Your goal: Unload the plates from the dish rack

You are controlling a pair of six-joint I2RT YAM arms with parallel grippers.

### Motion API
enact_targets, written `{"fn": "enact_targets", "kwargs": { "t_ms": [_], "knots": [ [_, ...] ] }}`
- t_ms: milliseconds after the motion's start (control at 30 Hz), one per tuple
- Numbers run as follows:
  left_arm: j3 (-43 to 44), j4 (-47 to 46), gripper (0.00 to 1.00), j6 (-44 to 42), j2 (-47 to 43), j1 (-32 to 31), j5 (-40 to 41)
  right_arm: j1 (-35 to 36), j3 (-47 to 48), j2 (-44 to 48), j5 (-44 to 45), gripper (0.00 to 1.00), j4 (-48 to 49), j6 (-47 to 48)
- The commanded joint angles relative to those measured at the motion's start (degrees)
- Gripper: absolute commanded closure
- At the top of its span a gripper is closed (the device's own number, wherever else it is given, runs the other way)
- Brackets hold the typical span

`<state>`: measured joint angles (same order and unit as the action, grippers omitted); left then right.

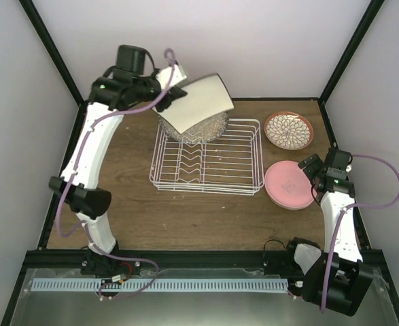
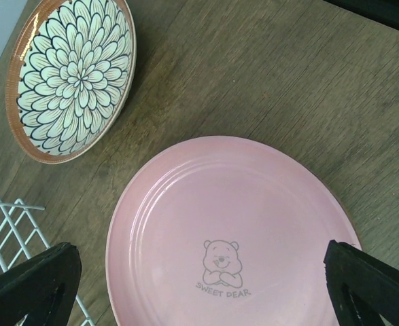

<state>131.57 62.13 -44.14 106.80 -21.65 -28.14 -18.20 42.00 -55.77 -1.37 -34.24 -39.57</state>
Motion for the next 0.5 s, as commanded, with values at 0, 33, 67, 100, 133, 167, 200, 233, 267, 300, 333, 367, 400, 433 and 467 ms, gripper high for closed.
{"fn": "enact_targets", "kwargs": {
  "t_ms": [0, 33, 67, 100, 133, 167, 200, 233, 267, 300, 333, 367, 400, 433, 467],
  "knots": [
    [0.5, -20.6, 0.96, 21.8, -11.5, 4.0, -8.9, -0.3, 1.0, 0.1, 0.1, 0.00, 0.5, 1.2],
    [-1.2, -23.2, 0.96, 25.5, -13.0, 5.6, -9.5, -0.3, 0.9, 0.1, 0.0, 0.00, 0.6, 1.4],
    [-3.0, -26.8, 0.96, 29.6, -14.3, 7.3, -9.6, -0.3, 0.8, 0.0, -0.1, 0.00, 0.6, 1.4],
    [-5.1, -30.0, 0.96, 33.7, -15.8, 9.4, -9.8, -0.3, 0.6, -0.2, -0.3, 0.00, 0.7, 1.5],
    [-8.1, -33.3, 0.96, 37.8, -17.1, 11.6, -9.8, -0.3, 0.4, -0.4, -0.5, 0.00, 0.9, 1.5],
    [-9.7, -36.8, 0.96, 42.5, -18.2, 14.4, -9.9, -0.3, 0.2, -0.7, -0.8, 0.00, 1.0, 1.5],
    [-11.8, -39.9, 0.96, 46.8, -19.1, 17.0, -10.0, -0.3, 0.1, -0.9, -1.1, 0.00, 1.2, 1.5],
    [-14.0, -42.7, 0.96, 53.1, -19.6, 19.9, -10.2, -0.3, 0.0, -1.2, -1.3, 0.00, 1.5, 1.5],
    [-15.6, -44.8, 0.96, 57.6, -19.9, 22.4, -10.4, -0.3, 0.1, -1.4, -1.5, 0.00, 1.7, 1.6],
    [-17.2, -46.7, 0.96, 61.0, -20.0, 24.8, -10.8, -0.3, 0.2, -1.8, -1.6, 0.00, 1.8, 1.6],
    [-18.8, -48.0, 0.96, 63.5, -20.1, 26.8, -11.0, -0.3, 0.4, -2.1, -1.8, 0.00, 2.0, 1.7],
    [-20.3, -49.1, 0.96, 65.1, -20.3, 28.3, -10.7, -0.3, 0.7, -2.5, -1.9, 0.00, 2.1, 1.9],
    [-21.9, -49.6, 0.96, 65.9, -20.6, 29.4, -10.0, -0.3, 1.0, -2.8, -2.0, 0.00, 2.1, 2.1],
    [-23.2, -50.1, 0.96, 66.6, -20.6, 30.5, -9.7, -0.3, 1.3, -3.0, -2.0, 0.00, 2.1, 2.3],
    [-24.7, -50.9, 0.96, 67.1, -20.5, 31.3, -10.0, -0.3, 1.5, -3.1, -1.9, 0.00, 2.1, 2.5]
  ]
}}
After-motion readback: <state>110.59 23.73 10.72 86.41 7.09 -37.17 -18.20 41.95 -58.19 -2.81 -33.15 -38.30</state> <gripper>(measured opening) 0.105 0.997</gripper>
